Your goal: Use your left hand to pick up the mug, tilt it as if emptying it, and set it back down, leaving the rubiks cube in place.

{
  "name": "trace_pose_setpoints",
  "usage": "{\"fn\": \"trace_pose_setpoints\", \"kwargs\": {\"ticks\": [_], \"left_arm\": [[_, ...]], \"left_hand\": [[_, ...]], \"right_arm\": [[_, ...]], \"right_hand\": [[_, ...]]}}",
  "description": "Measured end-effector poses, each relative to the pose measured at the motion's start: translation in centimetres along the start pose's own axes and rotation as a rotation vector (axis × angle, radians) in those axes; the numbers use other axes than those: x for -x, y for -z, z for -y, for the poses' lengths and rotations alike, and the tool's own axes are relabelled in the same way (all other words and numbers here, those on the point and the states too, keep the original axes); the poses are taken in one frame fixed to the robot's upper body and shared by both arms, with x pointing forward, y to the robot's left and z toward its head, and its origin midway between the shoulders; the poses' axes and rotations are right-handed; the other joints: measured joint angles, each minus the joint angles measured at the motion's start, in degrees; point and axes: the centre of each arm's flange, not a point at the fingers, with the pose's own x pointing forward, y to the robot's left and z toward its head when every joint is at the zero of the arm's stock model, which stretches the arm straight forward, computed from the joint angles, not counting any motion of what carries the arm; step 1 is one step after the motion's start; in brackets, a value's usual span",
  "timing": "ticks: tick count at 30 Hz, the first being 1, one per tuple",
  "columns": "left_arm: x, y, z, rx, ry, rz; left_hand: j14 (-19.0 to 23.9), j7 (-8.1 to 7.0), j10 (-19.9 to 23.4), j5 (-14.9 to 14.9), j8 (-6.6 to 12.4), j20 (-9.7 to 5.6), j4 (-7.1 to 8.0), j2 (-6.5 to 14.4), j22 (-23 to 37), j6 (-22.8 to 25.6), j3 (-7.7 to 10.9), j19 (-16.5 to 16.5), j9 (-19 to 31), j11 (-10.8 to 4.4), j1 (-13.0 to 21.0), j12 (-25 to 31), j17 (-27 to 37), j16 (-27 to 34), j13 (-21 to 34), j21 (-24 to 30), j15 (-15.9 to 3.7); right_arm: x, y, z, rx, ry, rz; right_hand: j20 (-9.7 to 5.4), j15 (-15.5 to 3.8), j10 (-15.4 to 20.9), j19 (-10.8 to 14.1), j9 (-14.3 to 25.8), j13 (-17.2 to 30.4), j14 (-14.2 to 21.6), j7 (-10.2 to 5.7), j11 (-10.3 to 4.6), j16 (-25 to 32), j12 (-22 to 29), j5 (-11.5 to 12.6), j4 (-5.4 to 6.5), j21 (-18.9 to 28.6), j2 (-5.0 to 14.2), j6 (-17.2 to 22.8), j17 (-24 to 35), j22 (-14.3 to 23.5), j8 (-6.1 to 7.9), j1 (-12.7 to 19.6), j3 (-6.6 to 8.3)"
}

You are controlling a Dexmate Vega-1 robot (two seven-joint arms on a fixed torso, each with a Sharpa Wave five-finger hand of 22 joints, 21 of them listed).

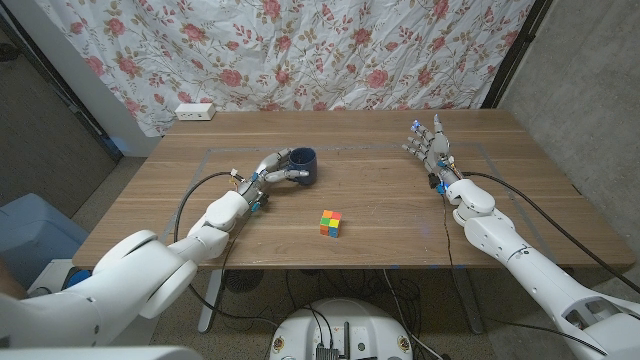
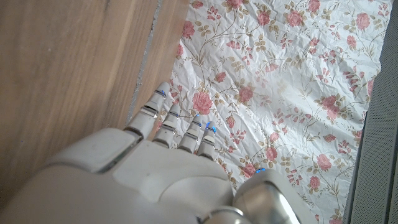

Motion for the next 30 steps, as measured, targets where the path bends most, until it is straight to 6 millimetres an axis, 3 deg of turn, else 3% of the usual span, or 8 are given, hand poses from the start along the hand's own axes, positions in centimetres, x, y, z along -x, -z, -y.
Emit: {"fn": "trace_pose_setpoints", "kwargs": {"ticks": [13, 20, 30], "left_arm": [[0.3, -0.8, 0.4, 0.028, -0.033, 0.037], [0.8, -1.3, 0.2, 0.023, -0.037, 0.042], [1.5, -2.2, -0.5, -0.012, -0.023, 0.042]], "left_hand": [[0.57, 0.0, 0.39, -0.07, 0.97, -0.15, 0.05, -0.01, 0.26, 0.0, -1.16, 0.62, 0.0, 0.37, 0.01, 0.79, 0.84, 0.67, 1.14, 0.21, 0.15], [1.04, 0.1, 0.89, -0.18, 2.4, -0.35, 0.1, -0.26, 0.26, 0.11, -1.67, 0.83, 0.0, 0.3, 0.26, 1.11, 1.19, 1.1, 1.65, 0.21, -0.1], [1.24, 0.21, 1.0, -0.19, 2.68, -0.35, 0.19, -0.3, 0.25, 0.21, -2.72, 0.83, 0.0, 0.38, 0.3, 1.71, 1.71, 1.78, 1.97, 0.43, 0.0]], "right_arm": [[0.0, 0.0, 0.0, 0.0, 0.0, 0.0], [0.0, 0.0, 0.0, 0.0, 0.0, 0.0], [0.0, 0.0, 0.0, 0.0, 0.0, 0.0]], "right_hand": [[0.0, 0.0, 0.0, 0.0, 0.0, 0.0, 0.0, 0.0, 0.0, 0.0, 0.0, 0.0, 0.0, 0.0, 0.0, 0.0, 0.0, 0.0, 0.0, 0.0, 0.0], [0.0, 0.0, 0.0, 0.0, 0.0, 0.0, 0.0, 0.0, 0.0, 0.0, 0.0, 0.0, 0.0, 0.0, 0.0, 0.0, 0.0, 0.0, 0.0, 0.0, 0.0], [0.0, 0.0, 0.0, 0.0, 0.0, 0.0, 0.0, 0.0, 0.0, 0.0, 0.0, 0.0, 0.0, 0.0, 0.0, 0.0, 0.0, 0.0, 0.0, 0.0, 0.0]]}}
